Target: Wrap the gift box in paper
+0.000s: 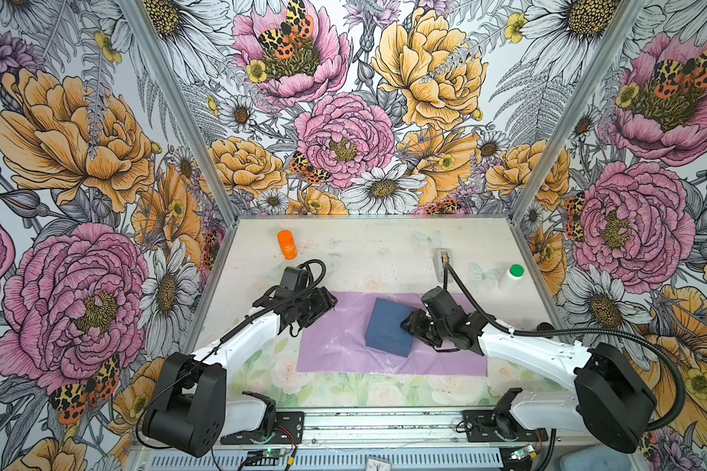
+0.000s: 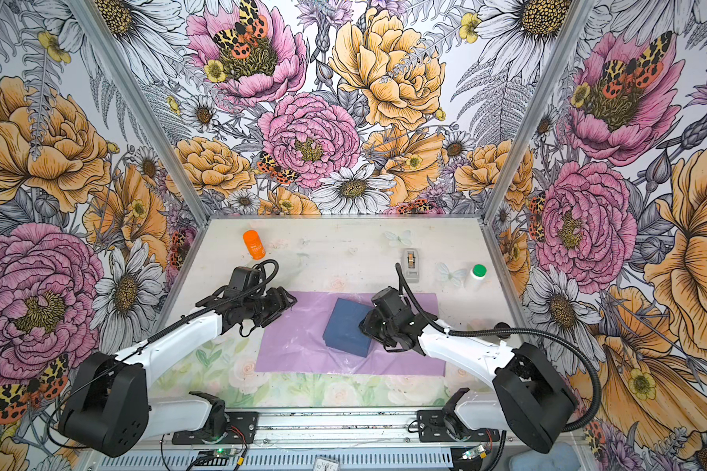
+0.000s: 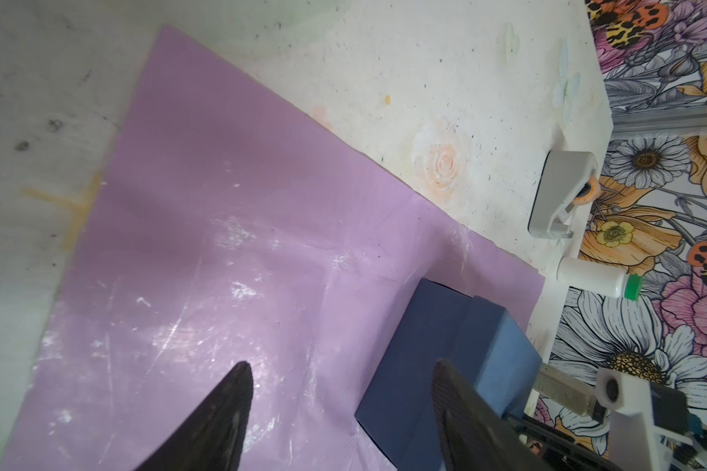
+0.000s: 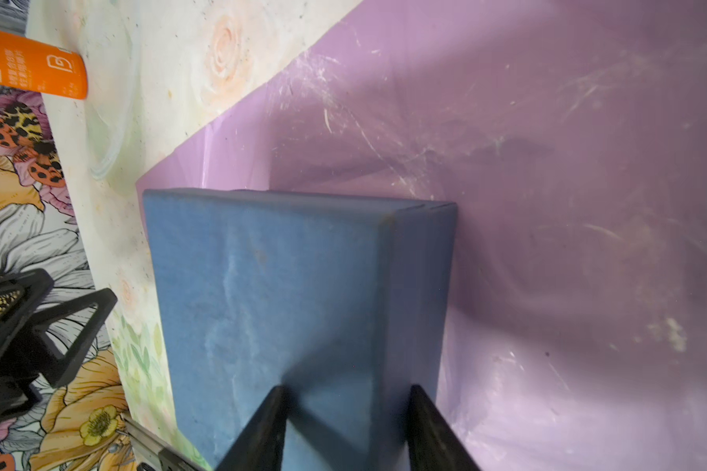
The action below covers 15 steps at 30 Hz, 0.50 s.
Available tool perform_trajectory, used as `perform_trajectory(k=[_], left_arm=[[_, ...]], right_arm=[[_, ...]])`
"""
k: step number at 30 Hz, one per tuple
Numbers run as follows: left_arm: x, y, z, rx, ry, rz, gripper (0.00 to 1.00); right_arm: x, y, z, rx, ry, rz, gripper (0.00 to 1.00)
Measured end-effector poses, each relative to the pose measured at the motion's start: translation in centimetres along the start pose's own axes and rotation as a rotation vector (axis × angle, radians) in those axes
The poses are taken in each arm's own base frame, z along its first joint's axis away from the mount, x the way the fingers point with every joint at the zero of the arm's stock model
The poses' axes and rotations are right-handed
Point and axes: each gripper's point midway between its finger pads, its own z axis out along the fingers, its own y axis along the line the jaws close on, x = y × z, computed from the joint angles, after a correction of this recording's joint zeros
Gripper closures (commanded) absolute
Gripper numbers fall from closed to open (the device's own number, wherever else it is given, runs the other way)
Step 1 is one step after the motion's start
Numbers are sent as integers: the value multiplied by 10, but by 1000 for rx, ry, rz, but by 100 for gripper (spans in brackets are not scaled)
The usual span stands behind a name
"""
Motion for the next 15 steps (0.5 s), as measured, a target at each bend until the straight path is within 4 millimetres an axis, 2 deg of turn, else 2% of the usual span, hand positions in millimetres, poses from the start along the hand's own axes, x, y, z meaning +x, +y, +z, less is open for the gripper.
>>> perform_trajectory(k=[6, 10, 12, 15], left_arm=[[-19, 13, -8, 10, -22, -33, 29], [-23, 12, -14, 31, -25, -31, 29], [-24, 8, -18, 47, -28, -22, 29], [-23, 2, -23, 70, -29, -5, 29]], right_arm=[[1, 46, 31, -23, -41, 4, 53], [-1, 78, 53, -47, -44, -10, 50], [-4, 87, 60, -56, -44, -24, 44], [-4, 89, 60, -54, -42, -43, 37]])
